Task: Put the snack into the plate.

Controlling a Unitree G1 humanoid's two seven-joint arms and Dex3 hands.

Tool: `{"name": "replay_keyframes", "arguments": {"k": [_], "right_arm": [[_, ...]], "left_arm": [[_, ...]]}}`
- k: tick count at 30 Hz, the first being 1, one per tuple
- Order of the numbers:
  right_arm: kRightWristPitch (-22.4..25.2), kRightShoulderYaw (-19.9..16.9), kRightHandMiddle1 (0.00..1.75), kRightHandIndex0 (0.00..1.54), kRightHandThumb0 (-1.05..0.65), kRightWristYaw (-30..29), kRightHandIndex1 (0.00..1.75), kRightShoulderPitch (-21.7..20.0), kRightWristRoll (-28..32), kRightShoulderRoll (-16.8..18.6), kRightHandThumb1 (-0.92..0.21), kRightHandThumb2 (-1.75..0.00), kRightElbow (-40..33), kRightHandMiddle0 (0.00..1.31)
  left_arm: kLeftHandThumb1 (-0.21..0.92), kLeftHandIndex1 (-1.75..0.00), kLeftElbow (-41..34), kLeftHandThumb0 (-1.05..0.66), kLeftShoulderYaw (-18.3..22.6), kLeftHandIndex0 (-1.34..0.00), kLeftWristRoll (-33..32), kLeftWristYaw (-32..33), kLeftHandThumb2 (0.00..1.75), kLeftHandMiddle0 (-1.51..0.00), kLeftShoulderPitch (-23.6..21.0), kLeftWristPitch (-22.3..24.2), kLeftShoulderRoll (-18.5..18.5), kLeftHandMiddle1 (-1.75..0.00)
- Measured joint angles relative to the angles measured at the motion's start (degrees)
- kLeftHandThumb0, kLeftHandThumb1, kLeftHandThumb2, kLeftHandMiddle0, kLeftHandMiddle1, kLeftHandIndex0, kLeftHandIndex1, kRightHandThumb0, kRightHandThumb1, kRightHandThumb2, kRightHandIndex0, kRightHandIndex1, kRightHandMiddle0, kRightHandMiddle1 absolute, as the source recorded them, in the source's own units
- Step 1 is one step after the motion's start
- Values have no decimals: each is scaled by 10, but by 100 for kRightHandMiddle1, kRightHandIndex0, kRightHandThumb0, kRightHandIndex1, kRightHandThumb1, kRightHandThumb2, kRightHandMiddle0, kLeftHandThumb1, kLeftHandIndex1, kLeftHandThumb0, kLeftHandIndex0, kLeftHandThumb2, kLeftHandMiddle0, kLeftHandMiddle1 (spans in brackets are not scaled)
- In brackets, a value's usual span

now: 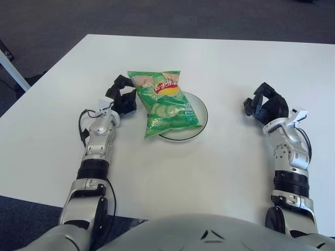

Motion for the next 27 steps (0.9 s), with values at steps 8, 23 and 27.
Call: {"name": "replay_keyframes", "arguments": {"k": [8, 23, 27], "right_arm": [[-30, 48, 175, 134, -51, -42, 175, 9, -80, -3, -25, -140, -11, 67], [9, 82, 175, 130, -49, -98, 175, 15, -136, -5, -29, -135, -46, 63], [20, 83, 175, 130, -49, -104, 175, 15, -136, -5, -29, -134, -53, 63]], "left_arm": [[65, -175, -6, -39, 0, -36, 1, 0, 89, -107, 2, 4, 0, -175], [63, -175, 5, -39, -1, -38, -6, -17, 92, -110, -4, 6, -2, -175], [63, -175, 10, -39, -1, -38, -8, -25, 92, -110, -9, 5, -2, -175]]}}
